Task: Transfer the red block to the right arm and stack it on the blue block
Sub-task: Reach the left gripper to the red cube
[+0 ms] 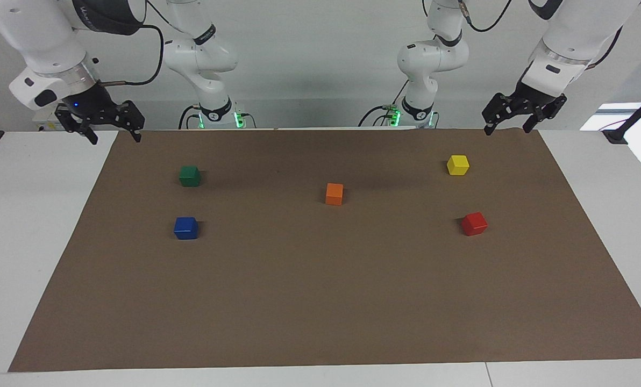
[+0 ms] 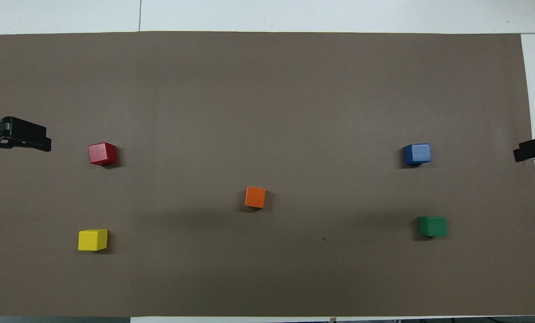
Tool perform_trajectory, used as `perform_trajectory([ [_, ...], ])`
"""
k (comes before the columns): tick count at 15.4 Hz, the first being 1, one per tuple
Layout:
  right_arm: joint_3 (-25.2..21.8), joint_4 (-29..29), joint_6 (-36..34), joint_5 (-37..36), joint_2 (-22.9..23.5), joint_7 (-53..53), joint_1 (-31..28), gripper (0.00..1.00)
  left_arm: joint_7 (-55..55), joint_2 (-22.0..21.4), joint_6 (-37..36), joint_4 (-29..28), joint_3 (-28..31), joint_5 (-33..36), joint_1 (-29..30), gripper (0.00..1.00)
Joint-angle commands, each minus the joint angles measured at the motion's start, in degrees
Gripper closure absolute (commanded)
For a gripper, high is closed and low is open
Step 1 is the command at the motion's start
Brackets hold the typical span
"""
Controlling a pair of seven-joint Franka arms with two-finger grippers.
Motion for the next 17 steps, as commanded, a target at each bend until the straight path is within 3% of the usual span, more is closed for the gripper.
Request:
perform_trajectory([
  [1,0.0,-0.2,-0.8,0.0,-0.6,-1.0,-0.5,0.00,0.7,-0.7,-2.1,0.2,0.5,-0.7,-0.1,0.00],
  [4,0.0,-0.2,-0.8,0.0,-0.6,-1.0,-0.5,0.00,1.0,-2.3,-1.0,-3.0,0.6,-0.6,-0.1,0.00],
  [11,-0.1,-0.2,-0.9,-0.1,-0.6,-1.4,-0.5,0.00,0.0,-3.3,-2.9,-4.1,0.4,0.0,-1.1,0.00],
  [17,-0.1,-0.2,-0.9,0.0,-0.6,-1.0,-0.6,0.00,1.7,-3.7,7.4,-9.8,1.0,1.2,-0.6,0.00],
])
